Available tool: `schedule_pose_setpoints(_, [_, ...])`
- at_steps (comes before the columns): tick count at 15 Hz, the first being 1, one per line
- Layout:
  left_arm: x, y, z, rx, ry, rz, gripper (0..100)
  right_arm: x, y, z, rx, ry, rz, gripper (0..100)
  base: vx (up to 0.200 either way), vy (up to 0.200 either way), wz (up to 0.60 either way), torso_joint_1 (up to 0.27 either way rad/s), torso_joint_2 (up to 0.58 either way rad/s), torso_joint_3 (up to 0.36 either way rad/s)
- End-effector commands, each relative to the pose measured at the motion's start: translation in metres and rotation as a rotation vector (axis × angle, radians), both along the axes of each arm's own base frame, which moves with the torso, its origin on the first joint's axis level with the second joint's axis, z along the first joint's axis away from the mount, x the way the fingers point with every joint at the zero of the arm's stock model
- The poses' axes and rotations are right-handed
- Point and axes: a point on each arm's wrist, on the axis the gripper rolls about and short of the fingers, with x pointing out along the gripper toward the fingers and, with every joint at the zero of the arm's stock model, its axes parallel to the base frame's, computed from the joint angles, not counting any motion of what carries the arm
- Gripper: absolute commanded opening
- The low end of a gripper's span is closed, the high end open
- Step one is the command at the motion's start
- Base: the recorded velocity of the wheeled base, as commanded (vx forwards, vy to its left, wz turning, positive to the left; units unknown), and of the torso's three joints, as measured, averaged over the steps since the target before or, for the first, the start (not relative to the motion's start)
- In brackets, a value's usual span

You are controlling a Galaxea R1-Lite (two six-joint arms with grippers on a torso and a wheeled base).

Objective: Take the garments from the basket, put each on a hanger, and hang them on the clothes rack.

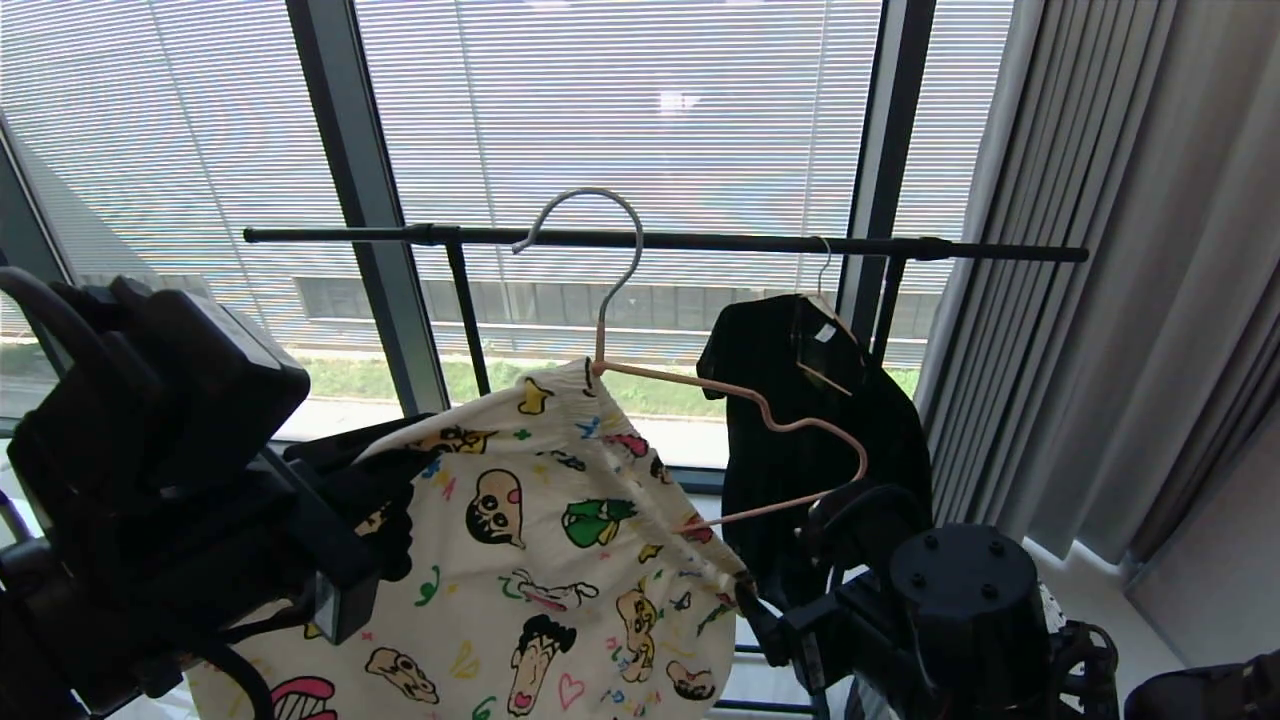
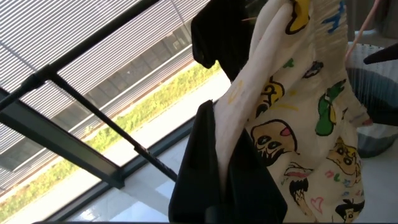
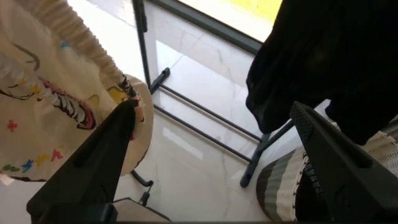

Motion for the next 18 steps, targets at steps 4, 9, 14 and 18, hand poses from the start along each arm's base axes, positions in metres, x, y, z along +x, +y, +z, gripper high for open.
schedule_pose_setpoints(4, [-0.01,0.01,-0.004,0.004,-0.014,0.004,0,0.026,-0.019,0.005,-0.024,-0.043,-0.091,100,0.0,0.0,0.0,0.0,0.0,0.0])
schedule_pose_setpoints(9, [-0.024,0.024,-0.018,0.024,-0.011,0.018,0,0.033,-0.027,0.009,-0.02,-0.056,-0.118,100,0.0,0.0,0.0,0.0,0.0,0.0])
schedule_pose_setpoints(14, [-0.024,0.028,-0.037,0.085,0.032,0.035,0,0.033,-0.032,0.017,-0.006,-0.073,-0.096,100,0.0,0.0,0.0,0.0,0.0,0.0])
schedule_pose_setpoints(18, [-0.007,0.017,-0.062,0.213,0.143,0.141,0,0.035,-0.037,0.03,0.008,-0.106,-0.067,100,0.0,0.0,0.0,0.0,0.0,0.0])
